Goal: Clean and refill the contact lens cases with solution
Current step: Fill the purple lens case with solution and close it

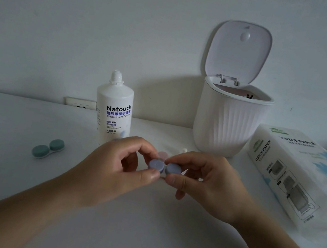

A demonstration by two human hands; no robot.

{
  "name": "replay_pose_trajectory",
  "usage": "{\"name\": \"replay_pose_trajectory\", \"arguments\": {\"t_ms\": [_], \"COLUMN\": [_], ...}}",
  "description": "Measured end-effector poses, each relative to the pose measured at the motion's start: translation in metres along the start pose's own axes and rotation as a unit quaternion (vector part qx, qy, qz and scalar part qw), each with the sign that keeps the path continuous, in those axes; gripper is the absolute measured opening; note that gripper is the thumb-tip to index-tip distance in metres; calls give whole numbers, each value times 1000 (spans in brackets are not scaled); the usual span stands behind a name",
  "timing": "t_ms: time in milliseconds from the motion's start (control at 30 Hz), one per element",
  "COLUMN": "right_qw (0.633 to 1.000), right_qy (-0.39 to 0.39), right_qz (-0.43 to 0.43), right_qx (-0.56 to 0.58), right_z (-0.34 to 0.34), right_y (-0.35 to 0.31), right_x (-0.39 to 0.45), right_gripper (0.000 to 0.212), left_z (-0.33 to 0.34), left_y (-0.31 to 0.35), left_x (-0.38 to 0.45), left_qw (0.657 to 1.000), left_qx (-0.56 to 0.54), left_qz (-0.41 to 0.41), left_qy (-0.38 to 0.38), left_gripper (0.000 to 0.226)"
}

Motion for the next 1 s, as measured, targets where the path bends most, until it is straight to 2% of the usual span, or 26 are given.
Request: {"name": "replay_pose_trajectory", "arguments": {"t_ms": [33, 100, 200, 367, 633, 1000], "right_qw": [1000, 1000, 1000, 1000, 1000, 999], "right_qy": [0, -1, -5, -7, -11, -36], "right_qz": [0, 0, 2, 10, 4, -4], "right_qx": [1, -2, -3, 0, -2, 31], "right_z": [0, 0, 0, 1, 3, 7], "right_y": [0, -1, -3, -2, -4, -1], "right_x": [0, -1, -1, -1, -2, -1], "right_gripper": [18, 18, 19, 21, 24, 22], "left_z": [1, 4, 4, -1, -4, 3], "left_y": [2, 3, 1, -1, 2, -1], "left_x": [-1, -2, -2, 0, 1, 0], "left_qw": [1000, 999, 999, 1000, 999, 994], "left_qx": [-8, -26, -31, 6, -36, -79], "left_qz": [5, -1, -17, -8, -27, -38], "left_qy": [-13, -32, -15, 18, -11, -67], "left_gripper": [24, 38, 50, 39, 26, 21]}}
Point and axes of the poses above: each hand's wrist, its own x-axis towards the middle knuckle, its own z-axis out of the palm, y = z × x, the point moved 5 cm from there along x, towards the middle knuckle, and after that the axes turned 2 degrees about -z, right-handed, at the moved point
